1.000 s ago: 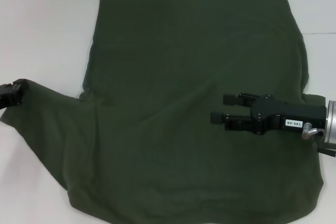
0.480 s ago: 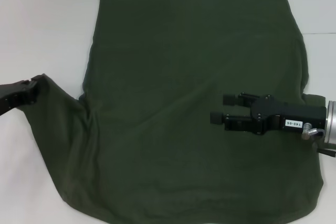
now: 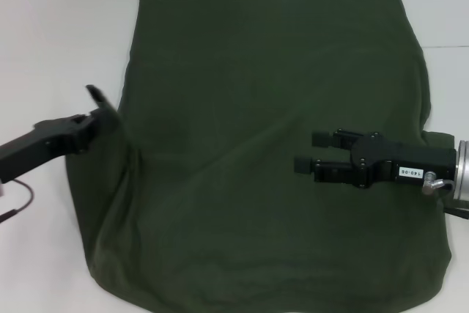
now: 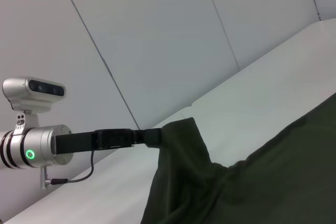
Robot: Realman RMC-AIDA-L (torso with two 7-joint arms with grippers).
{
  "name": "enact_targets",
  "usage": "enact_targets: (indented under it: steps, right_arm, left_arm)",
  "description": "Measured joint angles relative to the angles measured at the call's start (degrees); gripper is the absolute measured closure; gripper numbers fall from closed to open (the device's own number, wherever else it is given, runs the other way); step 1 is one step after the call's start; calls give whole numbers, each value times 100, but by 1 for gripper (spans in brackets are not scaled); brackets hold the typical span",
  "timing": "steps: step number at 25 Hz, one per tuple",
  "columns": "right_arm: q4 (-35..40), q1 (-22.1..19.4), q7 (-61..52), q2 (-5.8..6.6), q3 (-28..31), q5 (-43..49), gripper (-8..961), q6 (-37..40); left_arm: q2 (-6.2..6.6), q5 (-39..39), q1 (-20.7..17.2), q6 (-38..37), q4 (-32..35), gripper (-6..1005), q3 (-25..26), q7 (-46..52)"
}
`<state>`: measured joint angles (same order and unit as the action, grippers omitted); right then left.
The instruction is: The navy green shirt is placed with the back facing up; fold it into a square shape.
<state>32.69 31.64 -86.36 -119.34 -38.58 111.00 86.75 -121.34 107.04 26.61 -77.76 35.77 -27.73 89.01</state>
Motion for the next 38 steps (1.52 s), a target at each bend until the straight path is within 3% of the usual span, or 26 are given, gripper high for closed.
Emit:
enact_targets:
  steps: [7, 14, 21, 27, 32, 37, 38]
  right_arm:
    - [8, 0, 18, 0, 0, 0, 54, 0]
    - [9, -33, 74, 15, 17, 0, 54, 0]
    - [9, -86, 49, 49, 375, 0, 54, 53]
    - [35, -119, 28, 67, 637, -11, 54, 73]
    - [55, -118, -31, 85, 664, -17, 54, 82]
    - [61, -98, -104, 121, 668, -35, 54, 66]
    - [61, -93, -112, 124, 668, -44, 54, 58]
  left_arm:
    - [-248, 7, 175, -34, -69, 998, -13, 2]
    - [-264, -41, 313, -106, -591, 997, -15, -15]
    - [-275, -83, 501, -57, -1370, 873, -15, -346]
    - [-265, -188, 430, -124, -1447, 790, 30, -561]
    - [-258, -364, 103, -213, -1049, 555, 38, -705]
    - [-251, -464, -141, -300, -943, 364, 38, -1208]
    - [-250, -468, -165, -310, -936, 365, 37, -1266]
